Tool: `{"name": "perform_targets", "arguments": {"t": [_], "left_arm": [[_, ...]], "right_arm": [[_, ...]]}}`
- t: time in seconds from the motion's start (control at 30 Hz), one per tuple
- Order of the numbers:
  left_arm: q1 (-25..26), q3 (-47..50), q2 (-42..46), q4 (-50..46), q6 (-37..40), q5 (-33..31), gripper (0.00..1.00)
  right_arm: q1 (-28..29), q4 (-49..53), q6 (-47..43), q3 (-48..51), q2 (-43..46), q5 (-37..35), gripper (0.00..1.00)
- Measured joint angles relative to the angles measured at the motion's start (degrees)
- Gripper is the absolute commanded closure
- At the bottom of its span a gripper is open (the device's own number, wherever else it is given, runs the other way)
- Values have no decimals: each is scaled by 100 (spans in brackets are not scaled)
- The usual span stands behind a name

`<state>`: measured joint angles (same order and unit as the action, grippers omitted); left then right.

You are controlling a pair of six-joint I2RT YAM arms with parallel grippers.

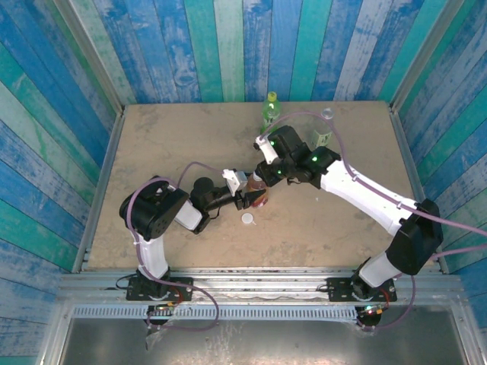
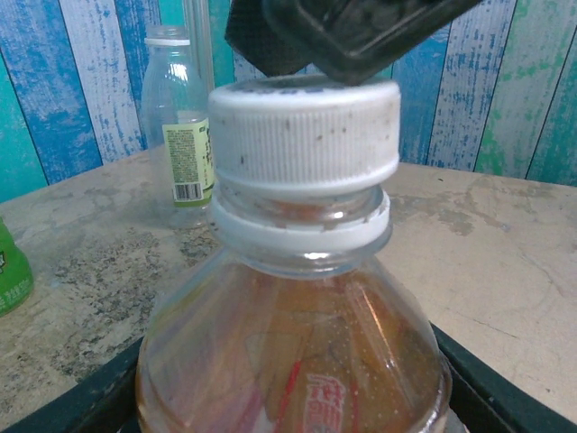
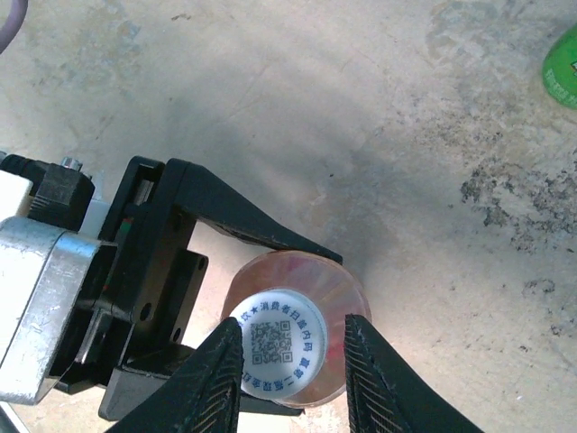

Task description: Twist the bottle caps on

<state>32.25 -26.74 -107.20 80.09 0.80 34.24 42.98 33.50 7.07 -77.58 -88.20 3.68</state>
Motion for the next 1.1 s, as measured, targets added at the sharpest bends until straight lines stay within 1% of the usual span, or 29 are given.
{"name": "perform_targets", "arguments": {"t": [0.1,0.2,0.37,0.7,0.8,1.0,1.1], "left_arm": [[0,0,0,0,-2,24,43],[0,-2,0,-4,0,26,43],[0,-13,0,-22,4,37,43],[-15,-22,0,-39,-15,70,43],[-26,-22,0,-39,-28,87,43],[-33,-35,0,-44,-55,122,44],[-44,-35,0,-48,-83,146,44]], "right_arm": [[-22,11,4,15,7,26,68],[-61,-103,42,109,35,94,73],[-111,-426,116,415,197,175,77],[-160,-1003,236,1025,507,317,77],[-162,-1032,260,1027,514,326,74],[-179,-605,254,772,446,472,74],[-243,-424,256,616,317,658,74]]}}
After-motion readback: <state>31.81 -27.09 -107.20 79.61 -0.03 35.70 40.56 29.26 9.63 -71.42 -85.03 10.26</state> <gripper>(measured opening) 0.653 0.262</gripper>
